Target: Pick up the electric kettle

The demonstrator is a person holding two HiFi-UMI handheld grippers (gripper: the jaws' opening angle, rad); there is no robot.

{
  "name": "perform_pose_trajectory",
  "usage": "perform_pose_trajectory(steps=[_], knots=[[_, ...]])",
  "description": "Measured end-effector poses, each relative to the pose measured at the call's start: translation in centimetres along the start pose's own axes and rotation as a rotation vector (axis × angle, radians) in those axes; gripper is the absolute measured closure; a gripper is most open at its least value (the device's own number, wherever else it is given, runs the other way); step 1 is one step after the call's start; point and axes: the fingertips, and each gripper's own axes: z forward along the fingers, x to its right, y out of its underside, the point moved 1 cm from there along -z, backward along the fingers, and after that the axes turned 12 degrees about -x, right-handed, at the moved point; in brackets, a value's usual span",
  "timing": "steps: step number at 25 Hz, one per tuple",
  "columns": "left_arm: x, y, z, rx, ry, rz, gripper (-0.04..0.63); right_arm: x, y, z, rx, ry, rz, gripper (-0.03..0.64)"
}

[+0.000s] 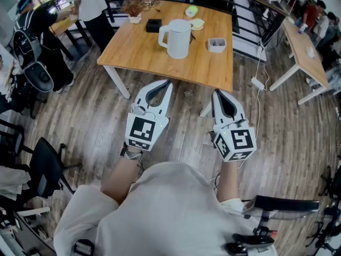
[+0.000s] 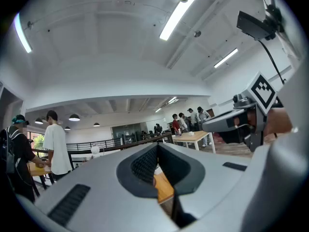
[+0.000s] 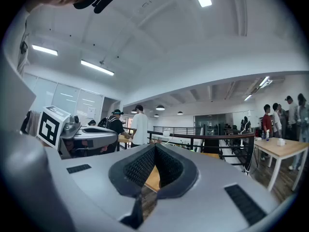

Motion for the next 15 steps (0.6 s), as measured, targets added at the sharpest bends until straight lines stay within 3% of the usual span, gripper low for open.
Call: perform_pose_trajectory(steps=[15], knots=[[1.0, 0.4, 1.2, -0.022, -0.009, -0.032, 0.592, 1.5, 0.6, -0.1, 0.018, -0.069, 0.044, 0.606]])
